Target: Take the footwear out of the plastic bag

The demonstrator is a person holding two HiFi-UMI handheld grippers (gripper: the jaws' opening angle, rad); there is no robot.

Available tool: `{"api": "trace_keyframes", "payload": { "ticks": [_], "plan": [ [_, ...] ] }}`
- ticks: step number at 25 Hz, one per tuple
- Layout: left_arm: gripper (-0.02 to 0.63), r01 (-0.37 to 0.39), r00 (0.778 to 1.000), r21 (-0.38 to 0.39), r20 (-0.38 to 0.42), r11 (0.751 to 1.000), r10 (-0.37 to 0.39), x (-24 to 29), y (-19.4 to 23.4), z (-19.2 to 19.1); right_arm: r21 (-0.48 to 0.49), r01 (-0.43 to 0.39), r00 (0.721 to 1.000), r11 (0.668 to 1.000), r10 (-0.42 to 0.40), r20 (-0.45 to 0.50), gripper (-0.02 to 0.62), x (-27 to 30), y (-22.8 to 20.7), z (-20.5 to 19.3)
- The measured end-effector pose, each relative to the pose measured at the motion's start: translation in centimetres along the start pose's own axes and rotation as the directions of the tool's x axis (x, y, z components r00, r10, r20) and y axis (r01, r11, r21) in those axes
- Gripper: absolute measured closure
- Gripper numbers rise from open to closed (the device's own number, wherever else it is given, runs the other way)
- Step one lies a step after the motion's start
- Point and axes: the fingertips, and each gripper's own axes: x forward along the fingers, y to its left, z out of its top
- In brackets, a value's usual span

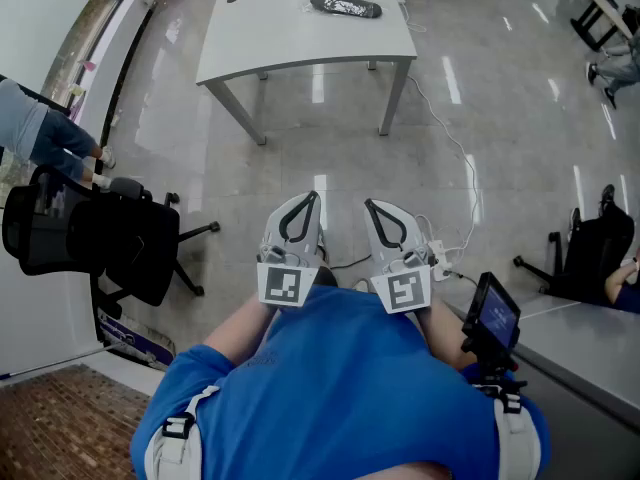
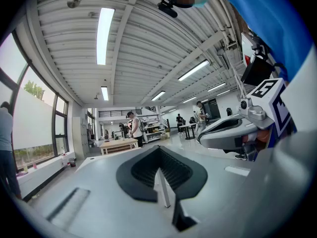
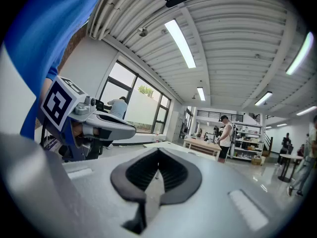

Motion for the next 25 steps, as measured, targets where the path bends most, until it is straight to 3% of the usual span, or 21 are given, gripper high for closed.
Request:
{"api": "trace_keyframes", "payload": {
  "ticks": [6,13,18,25],
  "plan": [
    [0.601,0.021,1.000,-0.042,0.002,0.999,-0.020,5.6,6.9,-0.9,0.001,0.014,0.999,1.000,-0.014,-0.034,0.592,7.8,-2.2,0.3],
    [0.601,0.089,0.996,-0.040,0.013,0.995,-0.088,12.3,15.5,-1.4,-0.026,0.083,0.993,0.996,-0.085,-0.077,0.592,17.4,-5.4,1.8],
    [0.601,0.124,0.992,-0.031,0.023,0.992,-0.124,15.2,19.5,-1.6,-0.019,0.107,0.991,0.994,-0.108,-0.084,0.592,22.3,-6.3,2.1],
    [0.601,0.101,0.995,-0.051,0.010,0.994,-0.100,17.9,22.4,-3.0,-0.004,0.092,0.991,0.996,-0.092,-0.092,0.592,26.7,-8.2,1.4]
  ]
}}
